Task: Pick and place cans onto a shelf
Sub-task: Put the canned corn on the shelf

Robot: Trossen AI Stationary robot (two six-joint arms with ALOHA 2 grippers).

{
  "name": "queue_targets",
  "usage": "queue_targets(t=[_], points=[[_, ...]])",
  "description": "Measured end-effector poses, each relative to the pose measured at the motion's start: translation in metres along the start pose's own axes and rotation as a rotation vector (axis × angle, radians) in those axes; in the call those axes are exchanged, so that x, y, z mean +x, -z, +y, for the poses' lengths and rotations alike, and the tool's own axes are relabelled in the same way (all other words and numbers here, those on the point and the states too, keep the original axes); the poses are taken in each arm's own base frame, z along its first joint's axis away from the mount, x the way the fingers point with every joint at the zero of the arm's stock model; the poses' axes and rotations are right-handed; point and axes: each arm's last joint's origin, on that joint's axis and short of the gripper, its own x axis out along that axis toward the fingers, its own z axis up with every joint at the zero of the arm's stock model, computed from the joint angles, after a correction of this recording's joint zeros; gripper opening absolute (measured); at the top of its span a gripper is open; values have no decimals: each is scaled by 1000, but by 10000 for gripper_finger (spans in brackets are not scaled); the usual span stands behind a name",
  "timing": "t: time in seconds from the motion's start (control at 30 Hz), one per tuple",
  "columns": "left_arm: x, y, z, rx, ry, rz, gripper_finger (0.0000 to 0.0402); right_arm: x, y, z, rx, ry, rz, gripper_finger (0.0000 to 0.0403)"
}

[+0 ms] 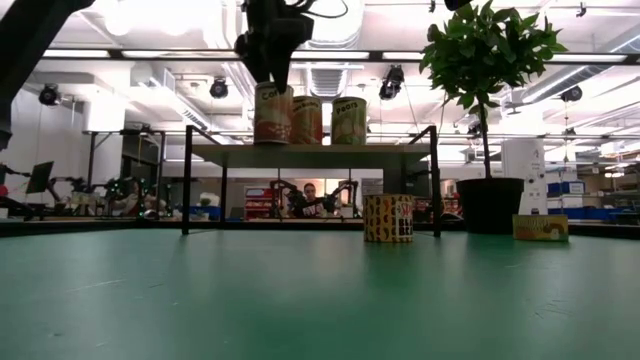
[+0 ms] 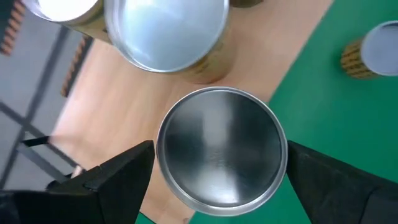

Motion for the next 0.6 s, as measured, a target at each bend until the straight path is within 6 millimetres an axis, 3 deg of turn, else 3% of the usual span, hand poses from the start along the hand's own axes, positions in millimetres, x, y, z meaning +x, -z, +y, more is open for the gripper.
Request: queue_targets(t=[0.37,0.6], points=[[-9,-1,3,5,-32,-31,335,0,0,0,-1,0,4,9],[-45,9,-11,177,-19,-148,305,0,2,0,-2,-4,24,9]])
